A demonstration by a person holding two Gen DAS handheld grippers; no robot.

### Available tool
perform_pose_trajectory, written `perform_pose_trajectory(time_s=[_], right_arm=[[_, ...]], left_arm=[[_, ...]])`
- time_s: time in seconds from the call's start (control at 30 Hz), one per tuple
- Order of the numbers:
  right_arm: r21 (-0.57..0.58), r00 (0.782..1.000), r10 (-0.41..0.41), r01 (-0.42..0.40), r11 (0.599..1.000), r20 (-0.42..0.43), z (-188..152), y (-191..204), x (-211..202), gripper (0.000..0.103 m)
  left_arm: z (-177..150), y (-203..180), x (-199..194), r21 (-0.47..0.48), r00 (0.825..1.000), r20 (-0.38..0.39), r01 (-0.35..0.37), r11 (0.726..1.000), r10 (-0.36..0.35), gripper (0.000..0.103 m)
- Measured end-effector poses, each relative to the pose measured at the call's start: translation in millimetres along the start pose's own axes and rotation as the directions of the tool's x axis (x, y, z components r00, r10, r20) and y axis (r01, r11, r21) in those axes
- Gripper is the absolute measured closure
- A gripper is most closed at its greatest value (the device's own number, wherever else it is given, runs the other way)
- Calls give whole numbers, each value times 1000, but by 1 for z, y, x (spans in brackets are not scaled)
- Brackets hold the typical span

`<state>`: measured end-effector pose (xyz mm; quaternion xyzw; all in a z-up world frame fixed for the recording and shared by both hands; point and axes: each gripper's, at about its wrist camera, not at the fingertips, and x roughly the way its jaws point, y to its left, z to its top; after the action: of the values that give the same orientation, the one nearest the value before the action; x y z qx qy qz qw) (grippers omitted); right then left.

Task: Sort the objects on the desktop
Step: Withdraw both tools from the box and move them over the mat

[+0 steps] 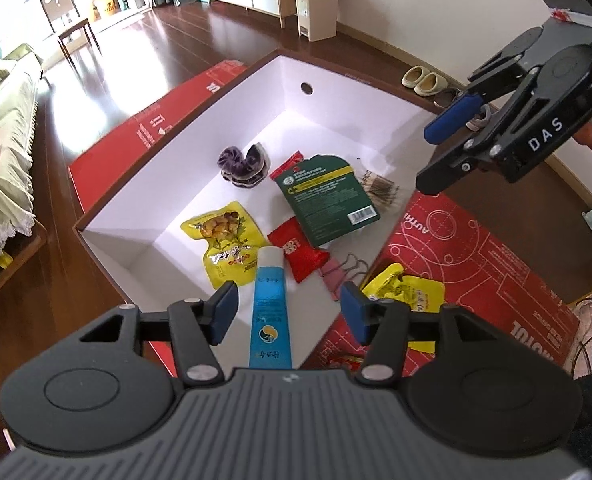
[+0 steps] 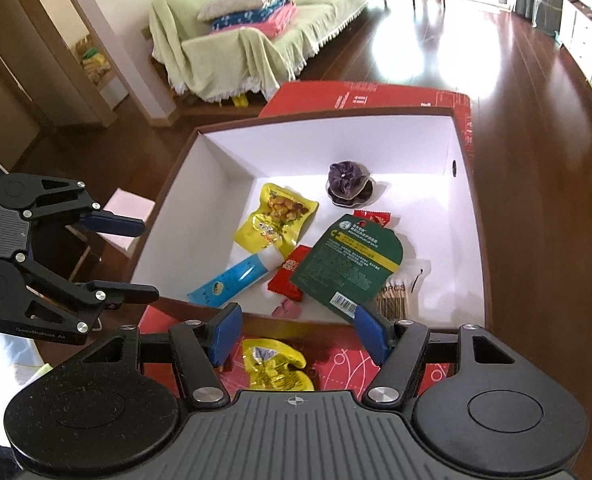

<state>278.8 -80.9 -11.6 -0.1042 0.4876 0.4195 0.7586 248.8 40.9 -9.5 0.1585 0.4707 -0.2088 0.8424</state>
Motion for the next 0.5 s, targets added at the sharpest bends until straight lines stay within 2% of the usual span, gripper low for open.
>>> perform_pose_trajectory(time_s=[0.17, 0.5], right_arm=[[9, 999, -6, 6, 1000, 40, -11, 6, -19, 37], [64, 988, -61, 52, 997, 140, -35, 16, -48, 37]], left_arm=[[0, -15, -18, 16, 1000, 27, -7, 1000, 7, 43], [-8, -32, -44, 23, 998, 63, -22, 999, 21, 42]])
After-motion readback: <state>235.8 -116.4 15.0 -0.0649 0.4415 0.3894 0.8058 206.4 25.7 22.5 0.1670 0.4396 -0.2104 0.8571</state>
